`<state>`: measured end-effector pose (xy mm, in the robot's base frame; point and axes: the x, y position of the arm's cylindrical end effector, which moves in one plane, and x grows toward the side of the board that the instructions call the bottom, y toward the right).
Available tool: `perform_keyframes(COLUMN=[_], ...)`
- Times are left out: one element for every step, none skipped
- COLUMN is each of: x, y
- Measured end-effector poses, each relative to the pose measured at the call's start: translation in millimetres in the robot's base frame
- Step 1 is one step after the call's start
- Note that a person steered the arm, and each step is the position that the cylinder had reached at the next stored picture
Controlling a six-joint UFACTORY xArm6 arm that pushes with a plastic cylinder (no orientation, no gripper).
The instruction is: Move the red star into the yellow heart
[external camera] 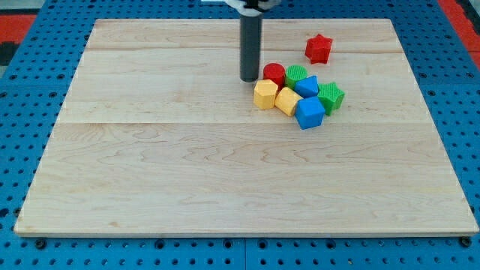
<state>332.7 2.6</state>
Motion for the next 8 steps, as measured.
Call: perform_keyframes(x=[-47.6, -70.1, -79.3, -60.3, -28.2, -8.7, 2.6, -7.4], y=[30.3, 85.9, 106.4, 152.6, 189.9, 226.7, 220.3, 180.7])
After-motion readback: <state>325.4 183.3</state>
